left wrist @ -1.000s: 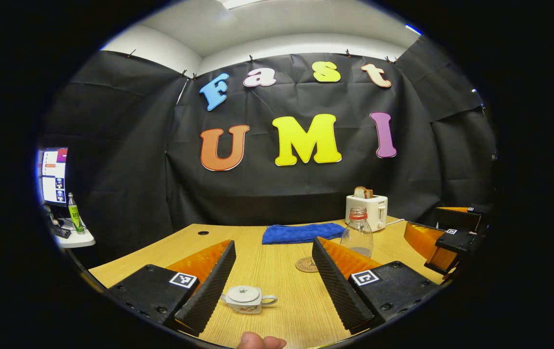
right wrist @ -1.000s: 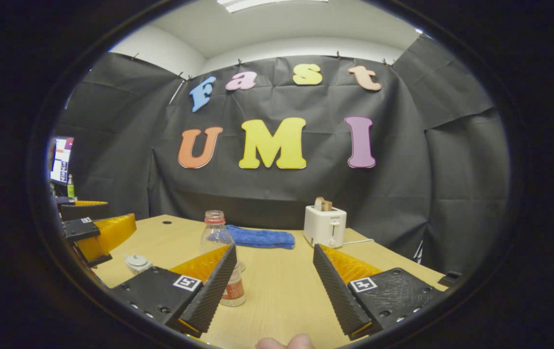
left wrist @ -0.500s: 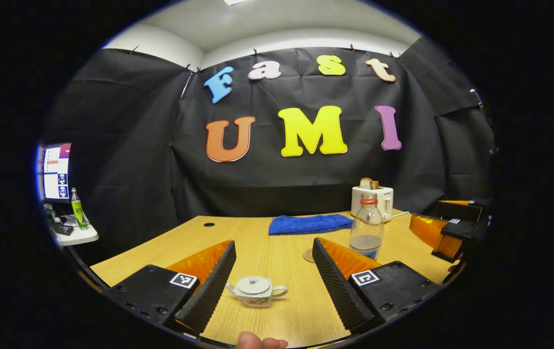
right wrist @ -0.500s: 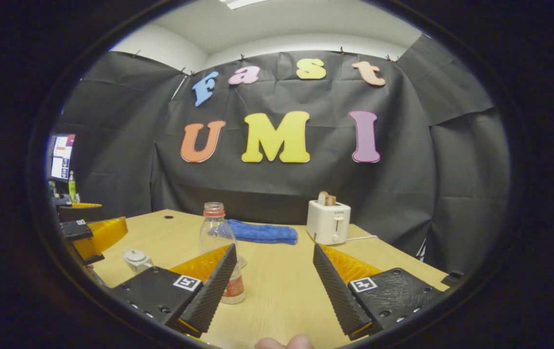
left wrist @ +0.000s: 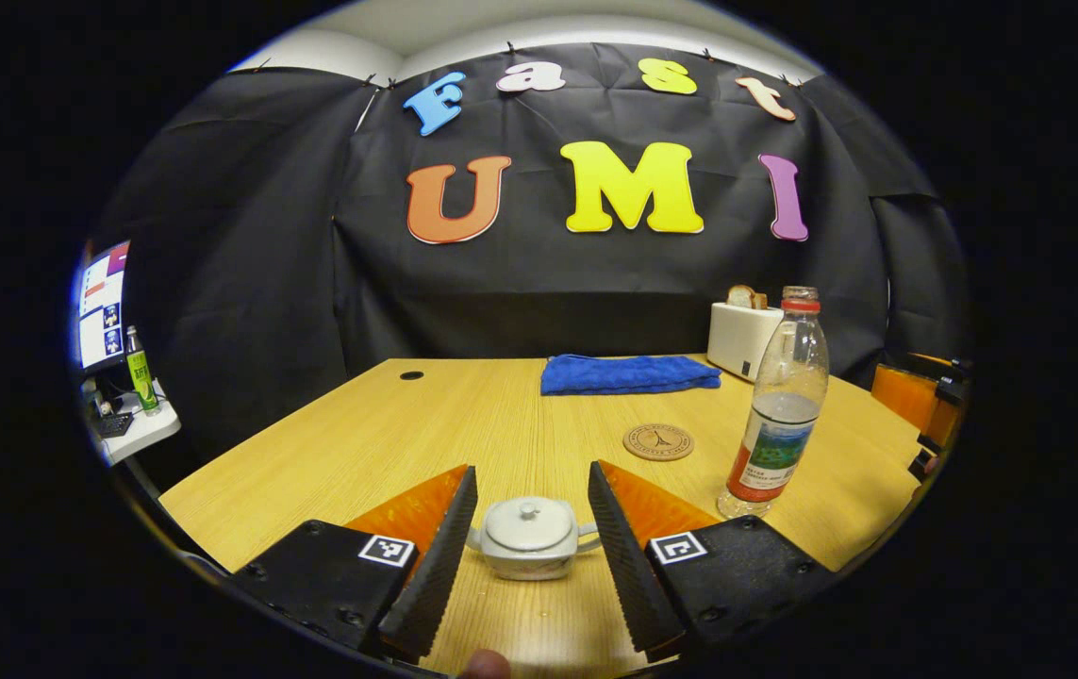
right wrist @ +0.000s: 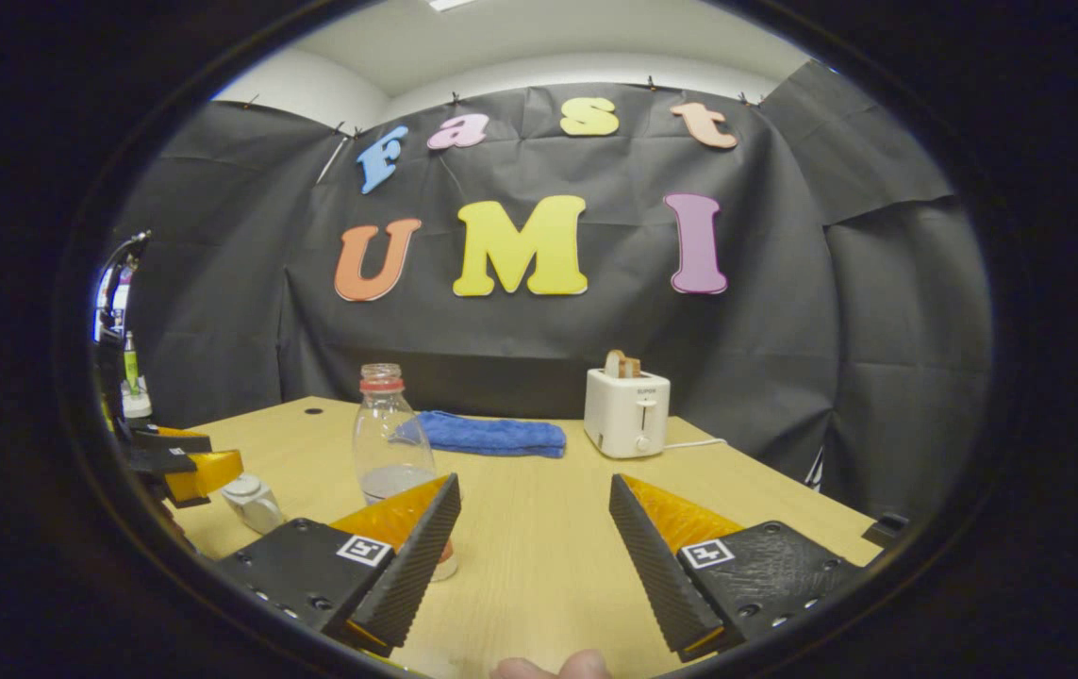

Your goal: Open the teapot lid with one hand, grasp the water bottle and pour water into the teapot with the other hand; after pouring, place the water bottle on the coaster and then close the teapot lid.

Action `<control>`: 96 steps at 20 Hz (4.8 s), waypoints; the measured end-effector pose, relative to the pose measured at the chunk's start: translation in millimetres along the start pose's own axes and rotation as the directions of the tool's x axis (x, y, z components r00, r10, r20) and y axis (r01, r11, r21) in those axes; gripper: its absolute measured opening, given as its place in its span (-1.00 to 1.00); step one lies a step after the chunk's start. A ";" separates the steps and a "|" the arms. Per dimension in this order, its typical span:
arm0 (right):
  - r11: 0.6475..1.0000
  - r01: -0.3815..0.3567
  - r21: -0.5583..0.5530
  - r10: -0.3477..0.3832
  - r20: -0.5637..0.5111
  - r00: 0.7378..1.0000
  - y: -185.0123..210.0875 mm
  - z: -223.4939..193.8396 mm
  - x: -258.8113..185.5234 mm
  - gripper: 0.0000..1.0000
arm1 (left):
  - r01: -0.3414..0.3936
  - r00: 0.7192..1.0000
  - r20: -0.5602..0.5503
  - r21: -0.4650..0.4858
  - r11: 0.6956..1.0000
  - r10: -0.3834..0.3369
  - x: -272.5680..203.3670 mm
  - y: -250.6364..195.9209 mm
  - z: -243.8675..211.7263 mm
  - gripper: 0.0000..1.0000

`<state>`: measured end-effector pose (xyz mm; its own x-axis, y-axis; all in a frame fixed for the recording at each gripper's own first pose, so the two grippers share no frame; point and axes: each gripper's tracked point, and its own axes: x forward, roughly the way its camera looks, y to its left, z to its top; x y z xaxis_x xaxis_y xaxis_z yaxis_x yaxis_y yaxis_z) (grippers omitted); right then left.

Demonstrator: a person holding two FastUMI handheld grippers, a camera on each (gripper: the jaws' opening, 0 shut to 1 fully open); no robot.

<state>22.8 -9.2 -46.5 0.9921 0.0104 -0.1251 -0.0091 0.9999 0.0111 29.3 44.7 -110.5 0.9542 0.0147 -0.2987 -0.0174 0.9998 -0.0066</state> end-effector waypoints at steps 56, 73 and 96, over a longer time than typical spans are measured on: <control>0.710 -0.285 -0.644 0.282 -0.111 0.953 144.7 -28.1 54.8 0.43 | 0.063 0.976 0.211 -0.048 0.997 -0.051 -51.8 39.5 75.8 -0.94; 0.073 0.005 -0.997 0.283 0.026 0.959 175.2 -31.7 85.4 0.43 | 0.001 0.978 0.208 -0.039 0.999 0.007 -56.7 82.0 75.7 -0.95; -0.234 0.180 -0.955 0.368 0.085 0.926 199.6 -14.2 82.3 0.43 | -0.001 0.976 0.220 -0.049 0.999 0.012 -64.0 92.1 81.7 -0.94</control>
<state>100.8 191.4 -68.7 0.9261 0.3764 -0.0274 0.0615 -0.2222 -0.9730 -9.0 136.8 -14.0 0.9962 0.0284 -0.0818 -0.0329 0.9980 -0.0532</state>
